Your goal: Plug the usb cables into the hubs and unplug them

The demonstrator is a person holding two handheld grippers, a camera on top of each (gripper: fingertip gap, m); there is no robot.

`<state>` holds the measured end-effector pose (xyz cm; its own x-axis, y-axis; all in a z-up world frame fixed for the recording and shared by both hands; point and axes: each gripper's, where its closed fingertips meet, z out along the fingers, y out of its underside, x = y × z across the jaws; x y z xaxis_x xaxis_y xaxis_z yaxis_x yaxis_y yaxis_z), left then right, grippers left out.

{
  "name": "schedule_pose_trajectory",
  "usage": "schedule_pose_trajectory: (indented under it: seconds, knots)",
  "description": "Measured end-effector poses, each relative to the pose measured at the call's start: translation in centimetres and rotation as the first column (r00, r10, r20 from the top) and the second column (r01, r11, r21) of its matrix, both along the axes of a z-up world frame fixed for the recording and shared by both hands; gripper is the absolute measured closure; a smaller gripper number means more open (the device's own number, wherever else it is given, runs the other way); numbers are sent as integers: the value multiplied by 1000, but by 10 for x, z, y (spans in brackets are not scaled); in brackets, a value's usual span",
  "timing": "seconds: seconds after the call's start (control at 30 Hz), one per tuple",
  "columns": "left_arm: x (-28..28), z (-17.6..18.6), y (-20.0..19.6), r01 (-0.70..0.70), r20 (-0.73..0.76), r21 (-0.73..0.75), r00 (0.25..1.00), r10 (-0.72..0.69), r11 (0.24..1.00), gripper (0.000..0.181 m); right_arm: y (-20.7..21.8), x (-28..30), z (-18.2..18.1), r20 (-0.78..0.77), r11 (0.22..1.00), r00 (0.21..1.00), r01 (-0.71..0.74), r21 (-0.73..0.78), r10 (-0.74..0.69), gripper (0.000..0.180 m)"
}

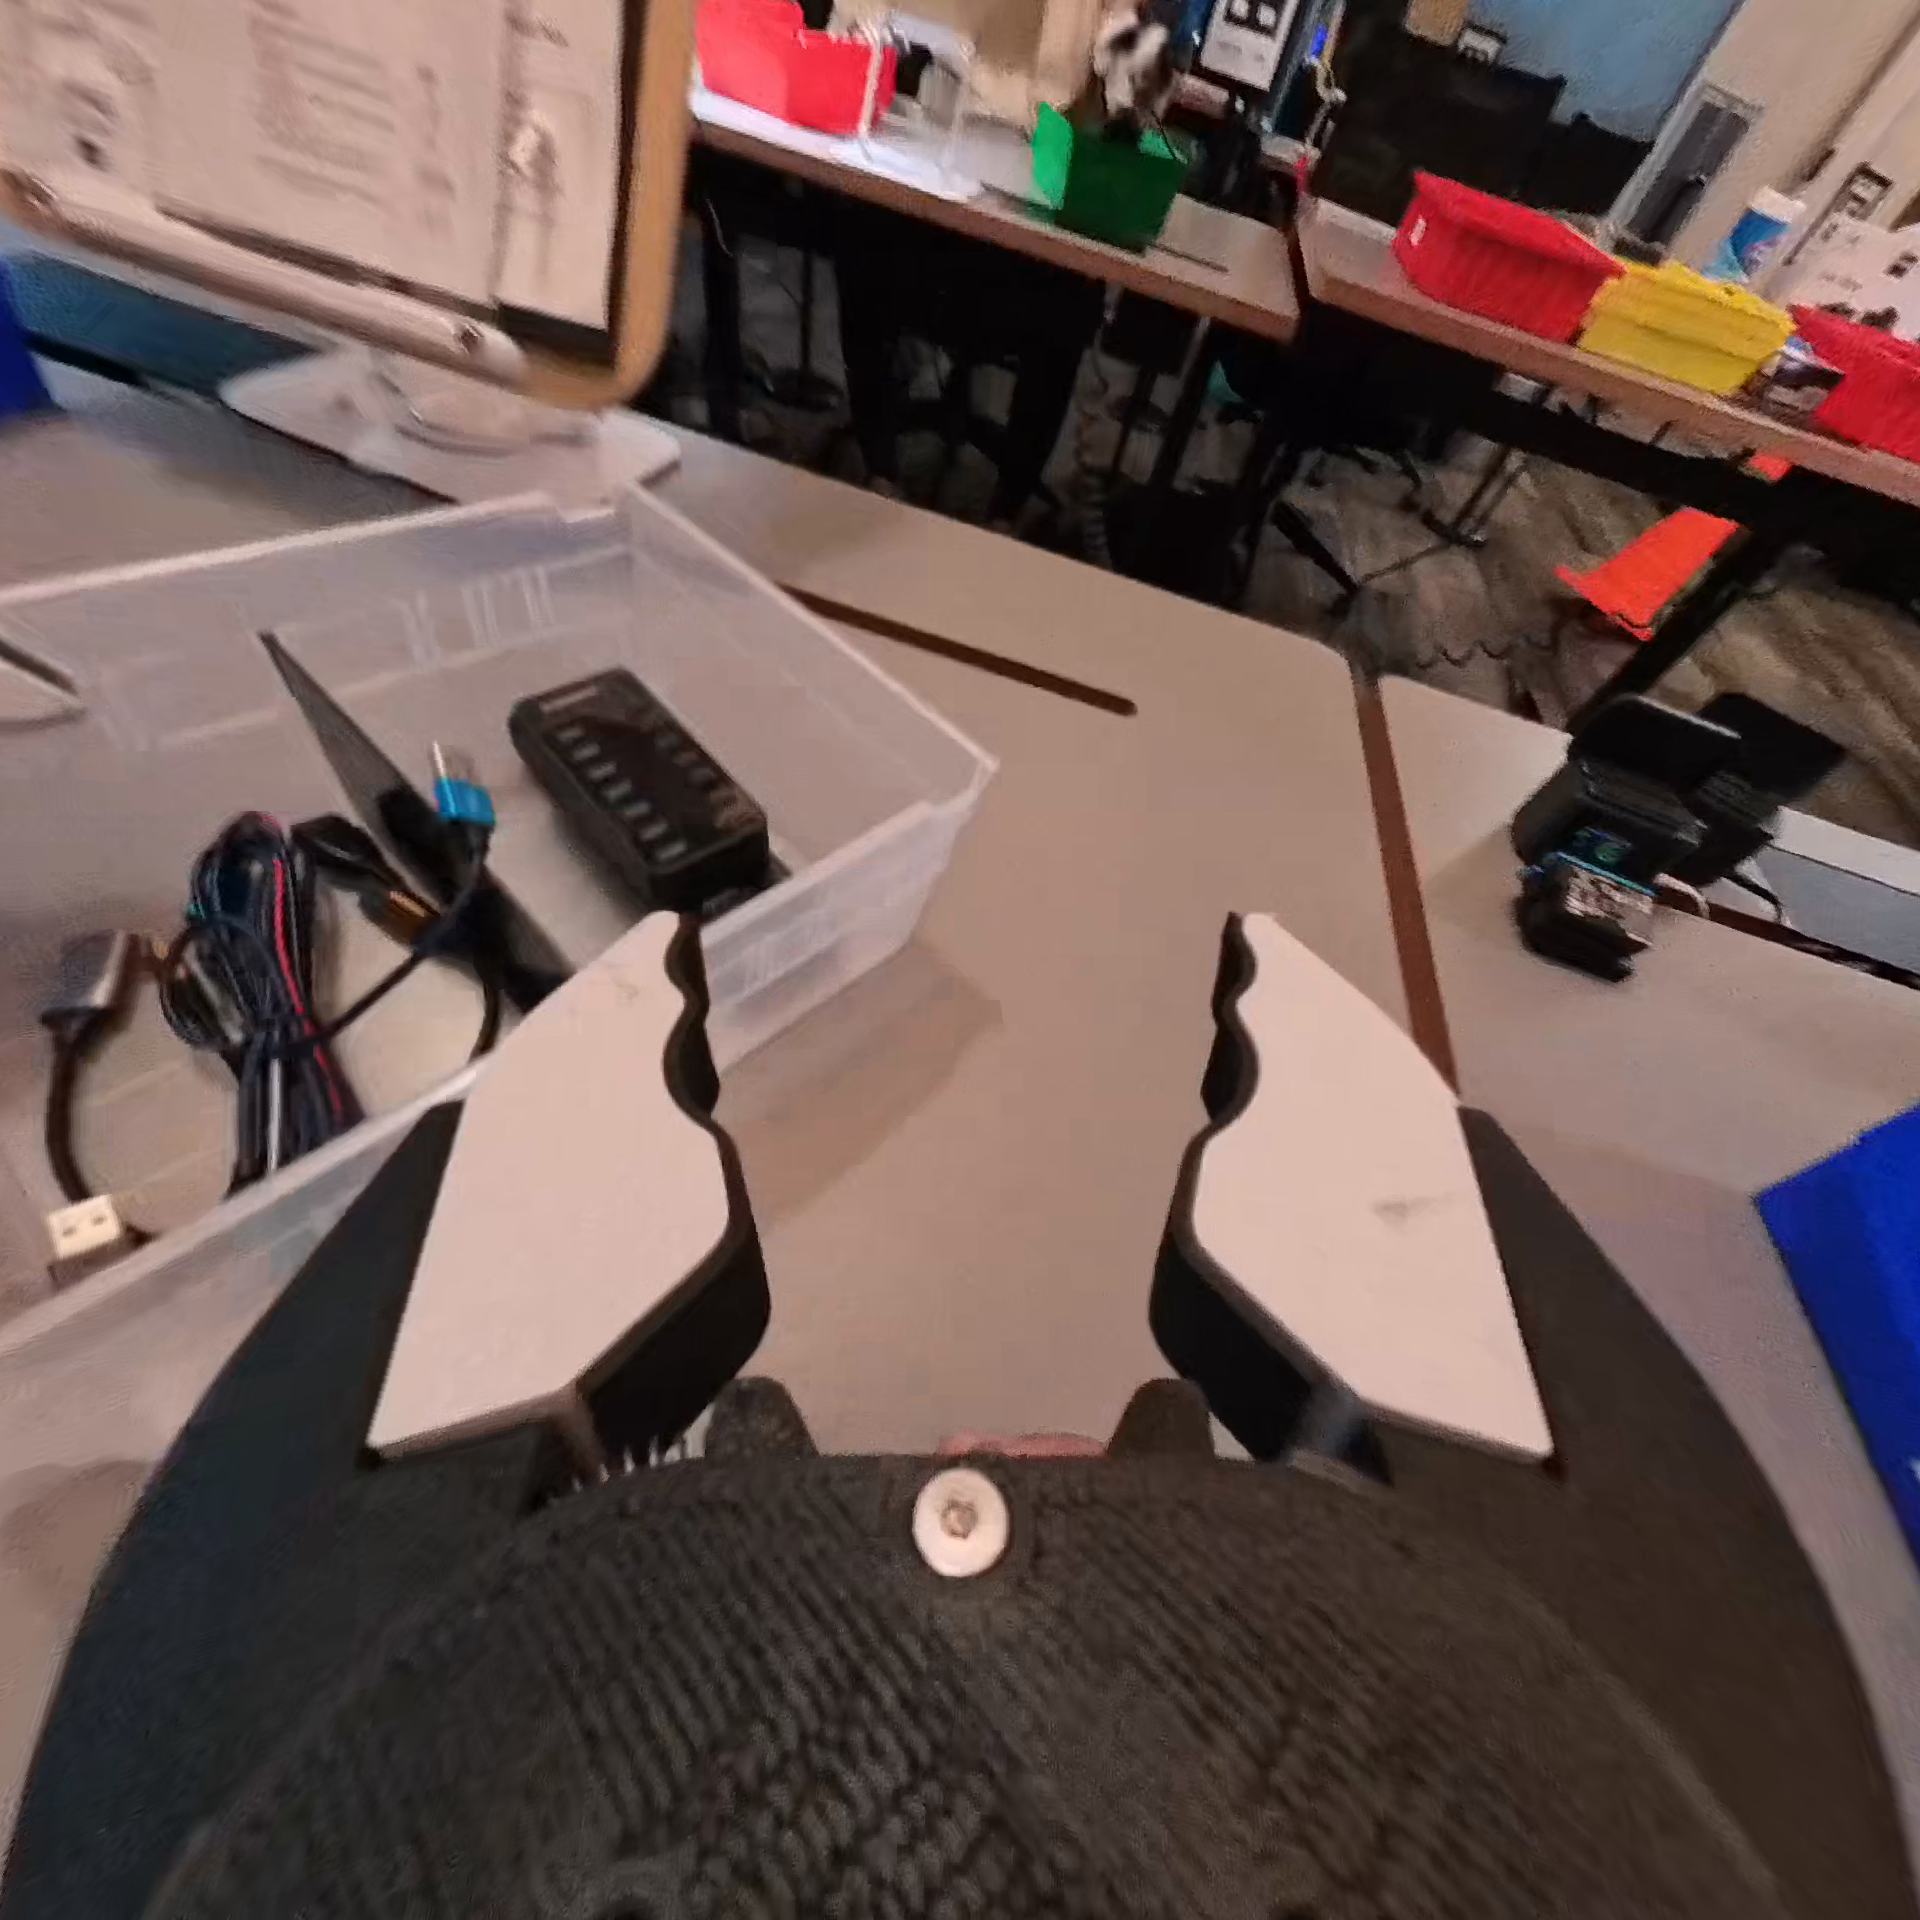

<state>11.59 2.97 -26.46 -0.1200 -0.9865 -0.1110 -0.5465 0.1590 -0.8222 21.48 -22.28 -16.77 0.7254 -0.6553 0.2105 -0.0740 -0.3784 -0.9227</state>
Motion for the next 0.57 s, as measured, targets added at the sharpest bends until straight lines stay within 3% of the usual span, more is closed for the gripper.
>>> schedule_pose_trajectory:
  seconds: [0.13, 0.23, 0.37, 0.57]
  knots:
    - [-85, 0, 24, 48, -9, 7, 999, -48, 999, 174, 44, -30, 15, 23, 995, 996, -83, 52, 82, 73]
    - [-155, 0, 44, 78, -25, 18, 997, -78, 997, 174, 99, -70, 10, 14, 971, 972, -234, 47, 233, 68]
    - [-245, 0, 75, 107, -66, 23, 992, -105, 994, 174, 189, -141, -1, -93, 863, 861, -485, 141, 499, 67]
    - [-354, -1, 130, -8, -116, -25, 993, 5, 1000, 174, 348, -196, -5, -261, 803, 764, -522, 287, 590, 74]
